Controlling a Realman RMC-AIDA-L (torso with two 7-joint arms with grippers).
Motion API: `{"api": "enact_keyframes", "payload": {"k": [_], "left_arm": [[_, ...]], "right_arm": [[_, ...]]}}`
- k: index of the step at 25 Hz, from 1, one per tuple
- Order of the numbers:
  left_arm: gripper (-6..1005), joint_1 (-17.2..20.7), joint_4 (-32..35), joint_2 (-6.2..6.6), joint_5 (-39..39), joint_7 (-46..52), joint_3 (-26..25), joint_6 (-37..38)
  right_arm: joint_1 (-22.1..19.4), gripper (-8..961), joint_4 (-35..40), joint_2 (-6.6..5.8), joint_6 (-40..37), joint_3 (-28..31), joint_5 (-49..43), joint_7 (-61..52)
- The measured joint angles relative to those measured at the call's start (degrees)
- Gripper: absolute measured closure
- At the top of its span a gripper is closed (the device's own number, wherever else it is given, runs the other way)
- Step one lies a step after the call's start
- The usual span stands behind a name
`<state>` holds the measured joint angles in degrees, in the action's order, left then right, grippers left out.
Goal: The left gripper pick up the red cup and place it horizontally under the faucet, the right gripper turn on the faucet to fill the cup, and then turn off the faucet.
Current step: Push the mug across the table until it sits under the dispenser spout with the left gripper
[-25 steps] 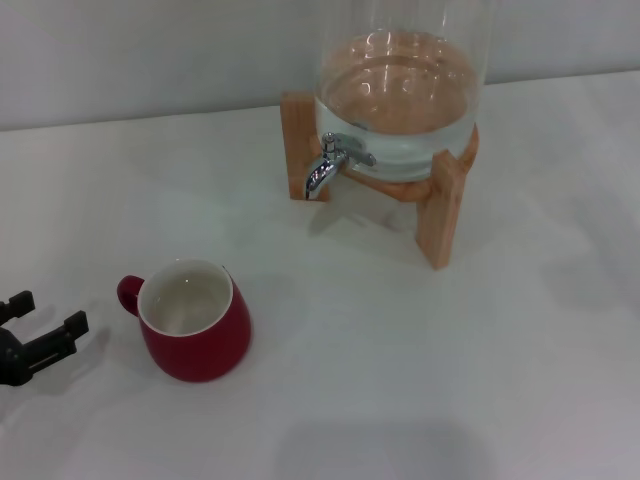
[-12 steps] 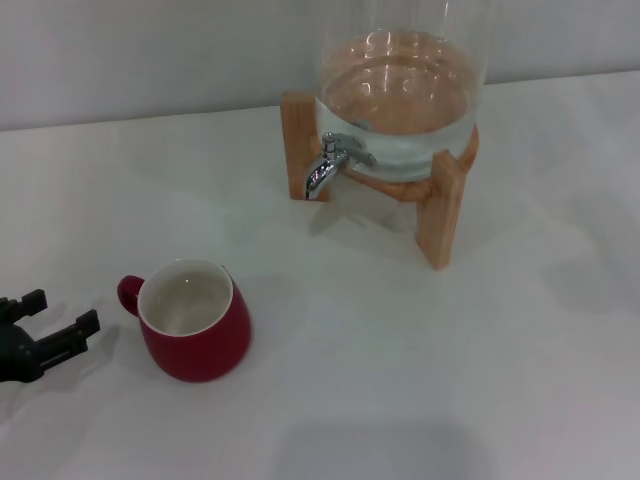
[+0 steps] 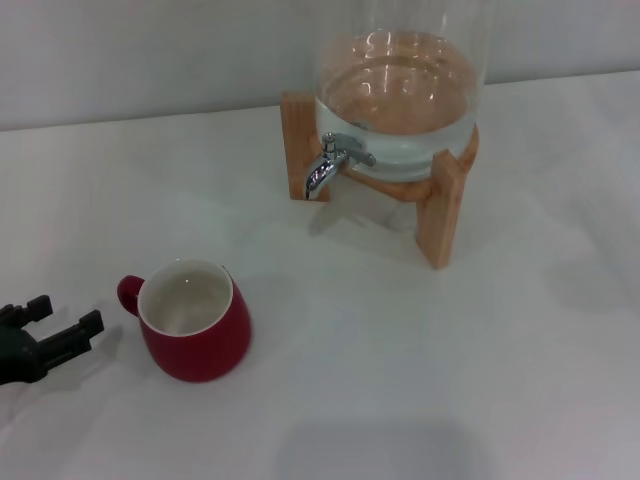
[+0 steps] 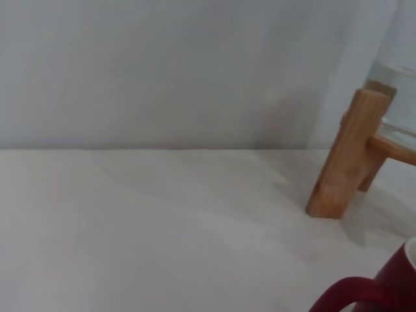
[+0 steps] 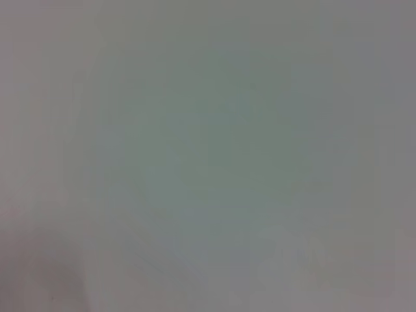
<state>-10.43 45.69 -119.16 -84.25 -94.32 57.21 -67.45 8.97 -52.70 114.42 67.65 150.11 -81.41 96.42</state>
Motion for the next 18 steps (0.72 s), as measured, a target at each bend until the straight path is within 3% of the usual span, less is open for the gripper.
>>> {"api": "enact_keyframes", "payload": {"k": [18], "left_arm": [[140,-0.6,-0.6,0.25,0.3,4.7,-0.1,-0.1]], "right_arm": [[0.0,230,0.0,-0.35,0.3,-0.1,0.0,-0.1]]}}
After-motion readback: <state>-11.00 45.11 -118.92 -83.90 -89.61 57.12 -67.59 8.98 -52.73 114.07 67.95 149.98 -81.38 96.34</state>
